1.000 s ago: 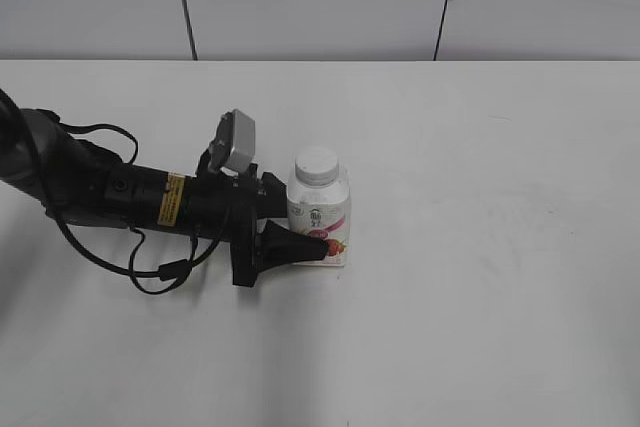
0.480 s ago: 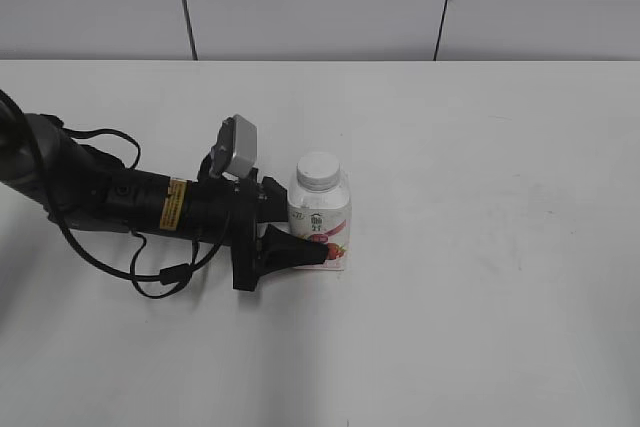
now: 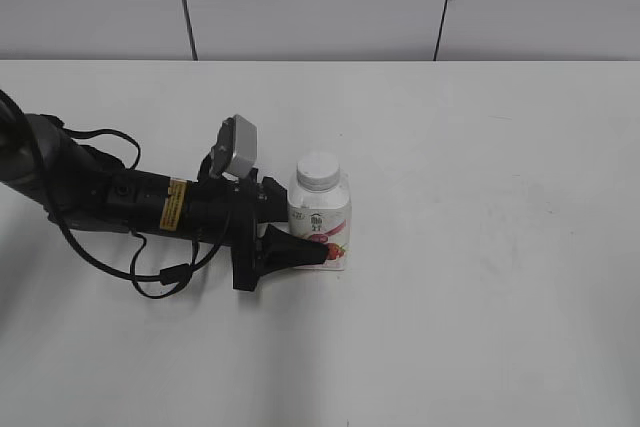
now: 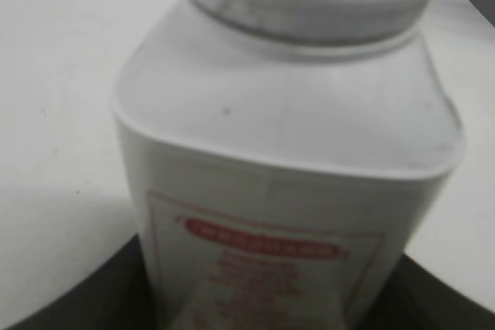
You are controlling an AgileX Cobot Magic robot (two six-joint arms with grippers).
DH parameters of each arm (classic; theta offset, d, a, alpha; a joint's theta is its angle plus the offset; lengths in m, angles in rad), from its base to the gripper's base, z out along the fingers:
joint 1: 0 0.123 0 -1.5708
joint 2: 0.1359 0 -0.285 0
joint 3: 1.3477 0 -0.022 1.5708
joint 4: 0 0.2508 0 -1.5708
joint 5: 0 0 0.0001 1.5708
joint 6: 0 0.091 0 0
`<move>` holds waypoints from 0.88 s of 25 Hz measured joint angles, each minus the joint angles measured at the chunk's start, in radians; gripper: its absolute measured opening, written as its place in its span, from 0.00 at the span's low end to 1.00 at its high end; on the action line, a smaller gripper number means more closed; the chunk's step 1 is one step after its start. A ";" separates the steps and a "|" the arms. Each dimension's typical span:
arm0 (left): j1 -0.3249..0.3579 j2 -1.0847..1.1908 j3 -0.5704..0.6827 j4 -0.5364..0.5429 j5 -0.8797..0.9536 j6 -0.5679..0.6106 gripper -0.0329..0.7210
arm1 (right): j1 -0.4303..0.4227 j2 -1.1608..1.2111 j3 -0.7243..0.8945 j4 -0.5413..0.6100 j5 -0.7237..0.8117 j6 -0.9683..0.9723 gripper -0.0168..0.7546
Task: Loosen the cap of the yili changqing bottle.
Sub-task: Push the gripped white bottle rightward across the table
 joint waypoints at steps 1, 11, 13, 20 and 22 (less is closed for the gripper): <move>0.000 0.000 0.000 0.000 0.000 0.000 0.59 | 0.000 0.000 0.000 0.000 0.000 0.000 0.78; 0.000 0.000 0.000 0.000 0.000 0.000 0.59 | 0.000 0.000 0.000 0.000 0.000 0.000 0.78; 0.000 0.000 0.000 0.000 0.000 0.000 0.59 | 0.000 0.000 0.000 0.001 0.000 0.000 0.78; 0.000 0.000 0.000 0.000 -0.002 0.000 0.59 | 0.000 0.009 0.000 0.001 0.000 0.032 0.78; 0.000 0.000 0.000 0.000 -0.001 0.001 0.59 | 0.000 0.063 -0.007 0.007 0.000 0.053 0.78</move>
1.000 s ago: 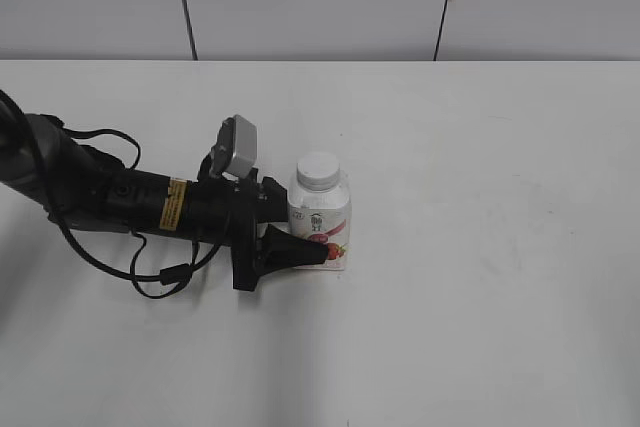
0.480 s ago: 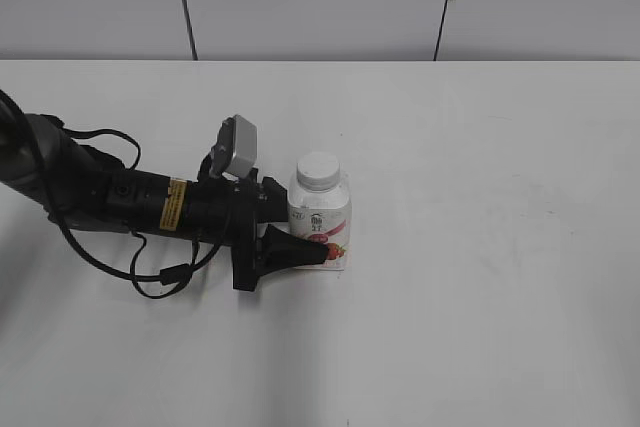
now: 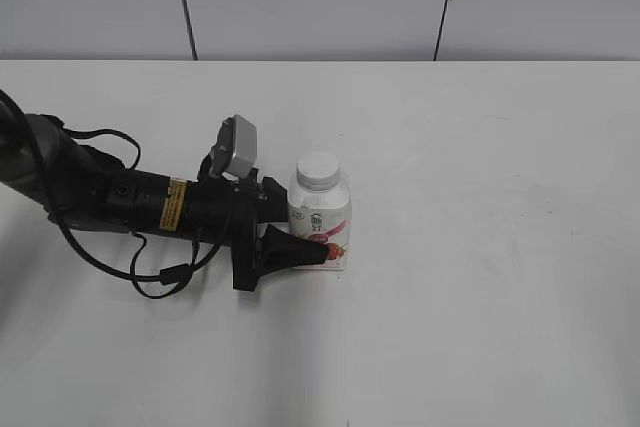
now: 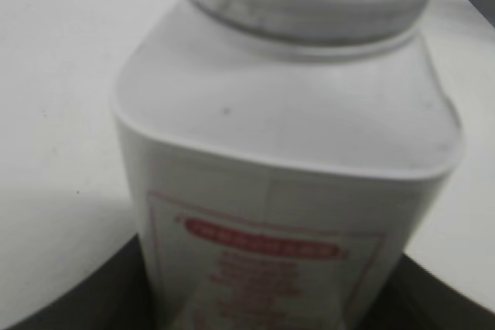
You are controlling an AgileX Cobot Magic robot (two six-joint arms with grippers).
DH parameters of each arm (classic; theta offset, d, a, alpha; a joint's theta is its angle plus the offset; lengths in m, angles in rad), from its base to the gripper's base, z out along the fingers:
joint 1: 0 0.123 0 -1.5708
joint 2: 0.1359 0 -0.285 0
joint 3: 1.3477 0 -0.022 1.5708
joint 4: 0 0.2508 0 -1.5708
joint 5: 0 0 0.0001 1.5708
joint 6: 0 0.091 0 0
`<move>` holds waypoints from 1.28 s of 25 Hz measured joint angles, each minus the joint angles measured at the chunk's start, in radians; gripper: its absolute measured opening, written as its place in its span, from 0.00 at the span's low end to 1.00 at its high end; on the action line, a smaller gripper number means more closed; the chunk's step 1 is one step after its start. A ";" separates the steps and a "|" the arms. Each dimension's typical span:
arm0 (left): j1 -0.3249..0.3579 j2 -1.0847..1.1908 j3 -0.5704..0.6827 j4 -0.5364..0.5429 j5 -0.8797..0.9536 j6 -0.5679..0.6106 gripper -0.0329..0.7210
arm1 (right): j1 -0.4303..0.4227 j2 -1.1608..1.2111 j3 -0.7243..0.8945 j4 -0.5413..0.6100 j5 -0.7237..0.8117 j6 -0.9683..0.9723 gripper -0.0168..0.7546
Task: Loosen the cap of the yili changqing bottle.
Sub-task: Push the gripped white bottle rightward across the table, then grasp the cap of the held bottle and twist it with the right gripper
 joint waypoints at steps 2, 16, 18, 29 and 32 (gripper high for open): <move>0.000 0.000 0.000 0.000 0.000 0.000 0.59 | 0.000 0.083 -0.018 0.017 0.000 0.009 0.78; 0.000 0.000 0.000 -0.001 -0.001 0.000 0.59 | 0.000 0.698 -0.322 0.102 -0.041 0.050 0.78; 0.000 0.000 0.000 -0.001 -0.001 0.000 0.59 | 0.000 0.832 -0.386 0.131 -0.030 0.082 0.78; -0.001 0.000 0.000 -0.008 -0.003 0.000 0.59 | 0.016 1.309 -0.709 0.259 0.018 0.130 0.71; -0.001 0.000 0.000 -0.020 0.001 0.000 0.59 | 0.076 1.405 -0.779 0.245 0.019 0.182 0.70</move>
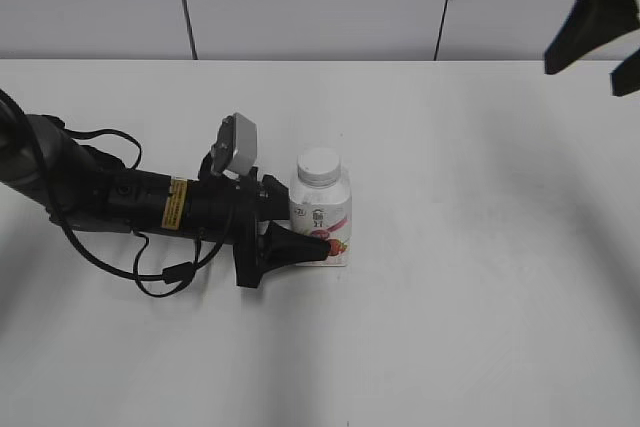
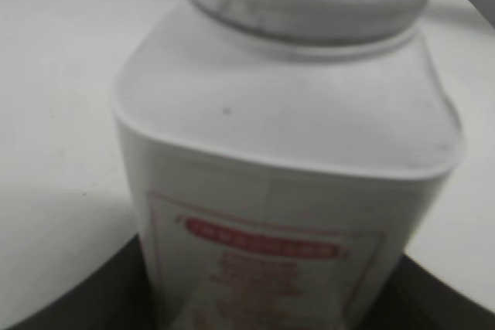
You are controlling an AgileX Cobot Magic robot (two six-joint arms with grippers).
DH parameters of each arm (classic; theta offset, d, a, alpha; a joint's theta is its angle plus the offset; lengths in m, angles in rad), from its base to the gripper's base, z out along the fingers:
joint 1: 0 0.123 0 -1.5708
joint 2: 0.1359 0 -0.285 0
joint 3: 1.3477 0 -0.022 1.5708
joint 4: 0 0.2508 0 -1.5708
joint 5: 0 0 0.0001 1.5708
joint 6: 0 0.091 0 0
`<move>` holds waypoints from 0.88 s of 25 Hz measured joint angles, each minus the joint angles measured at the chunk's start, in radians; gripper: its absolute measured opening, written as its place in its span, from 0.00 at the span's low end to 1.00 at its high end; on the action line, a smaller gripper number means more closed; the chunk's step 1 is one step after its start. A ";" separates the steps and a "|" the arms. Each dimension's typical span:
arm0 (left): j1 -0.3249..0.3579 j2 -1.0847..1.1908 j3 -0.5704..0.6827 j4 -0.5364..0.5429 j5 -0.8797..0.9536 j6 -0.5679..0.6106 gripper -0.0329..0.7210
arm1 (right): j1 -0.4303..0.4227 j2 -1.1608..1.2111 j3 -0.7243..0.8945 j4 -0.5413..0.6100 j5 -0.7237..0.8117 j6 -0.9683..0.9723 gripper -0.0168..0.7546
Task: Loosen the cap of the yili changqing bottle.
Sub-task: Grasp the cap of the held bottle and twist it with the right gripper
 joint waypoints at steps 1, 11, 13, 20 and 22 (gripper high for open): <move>0.000 0.000 0.000 -0.005 0.001 0.000 0.59 | 0.024 0.033 -0.026 -0.009 0.000 0.022 0.69; 0.000 0.000 0.000 -0.013 0.006 0.000 0.59 | 0.259 0.309 -0.261 -0.012 0.011 0.169 0.69; 0.000 0.000 0.000 -0.013 0.006 0.000 0.59 | 0.293 0.356 -0.298 -0.012 0.012 0.186 0.69; 0.000 0.000 0.000 -0.013 0.006 0.000 0.59 | 0.369 0.502 -0.382 -0.012 0.014 0.217 0.69; 0.000 0.000 0.000 -0.013 0.006 0.000 0.59 | 0.382 0.525 -0.398 -0.013 0.014 0.225 0.69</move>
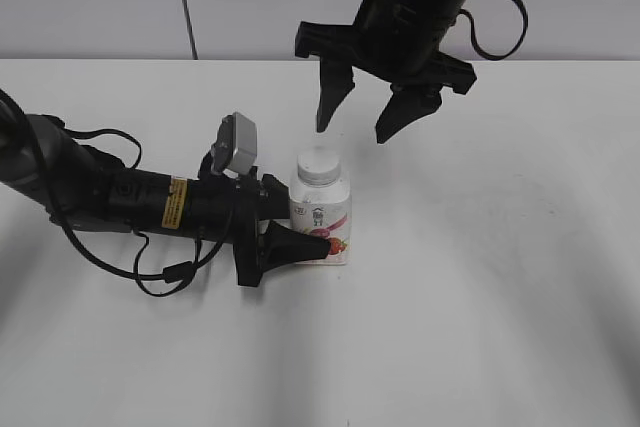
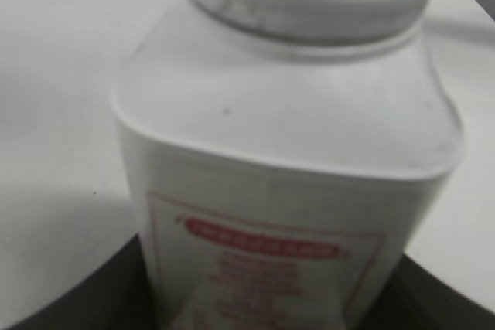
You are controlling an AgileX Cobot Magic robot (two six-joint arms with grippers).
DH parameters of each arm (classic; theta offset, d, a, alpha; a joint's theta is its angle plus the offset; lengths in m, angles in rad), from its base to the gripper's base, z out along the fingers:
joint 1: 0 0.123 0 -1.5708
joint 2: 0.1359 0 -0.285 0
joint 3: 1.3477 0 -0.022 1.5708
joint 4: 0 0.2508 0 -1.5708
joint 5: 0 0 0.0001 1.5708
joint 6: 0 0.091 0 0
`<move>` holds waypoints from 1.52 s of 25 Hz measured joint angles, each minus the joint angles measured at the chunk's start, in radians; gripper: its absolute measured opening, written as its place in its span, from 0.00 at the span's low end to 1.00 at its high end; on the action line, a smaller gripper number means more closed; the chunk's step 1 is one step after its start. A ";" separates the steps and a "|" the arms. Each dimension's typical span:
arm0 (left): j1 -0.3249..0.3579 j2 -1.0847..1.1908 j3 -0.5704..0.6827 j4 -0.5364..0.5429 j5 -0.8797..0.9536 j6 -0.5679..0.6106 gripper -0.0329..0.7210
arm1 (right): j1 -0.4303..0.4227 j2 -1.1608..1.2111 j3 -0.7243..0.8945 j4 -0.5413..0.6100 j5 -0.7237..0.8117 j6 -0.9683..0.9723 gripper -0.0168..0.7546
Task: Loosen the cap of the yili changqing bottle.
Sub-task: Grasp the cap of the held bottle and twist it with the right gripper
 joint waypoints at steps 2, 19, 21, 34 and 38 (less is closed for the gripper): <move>0.000 0.000 0.000 0.000 0.000 0.000 0.59 | 0.012 0.013 -0.012 -0.007 0.000 0.011 0.69; 0.000 0.000 -0.001 0.009 0.004 0.000 0.59 | 0.082 0.097 -0.082 -0.087 -0.011 0.049 0.69; 0.000 0.000 -0.001 0.009 0.004 0.000 0.59 | 0.082 0.097 -0.083 -0.115 0.012 0.065 0.69; 0.000 0.000 -0.001 0.009 0.004 0.003 0.59 | 0.082 0.097 -0.083 -0.077 0.020 0.080 0.69; 0.000 0.000 -0.001 0.009 0.004 0.003 0.59 | 0.082 0.098 -0.083 -0.070 0.015 0.080 0.69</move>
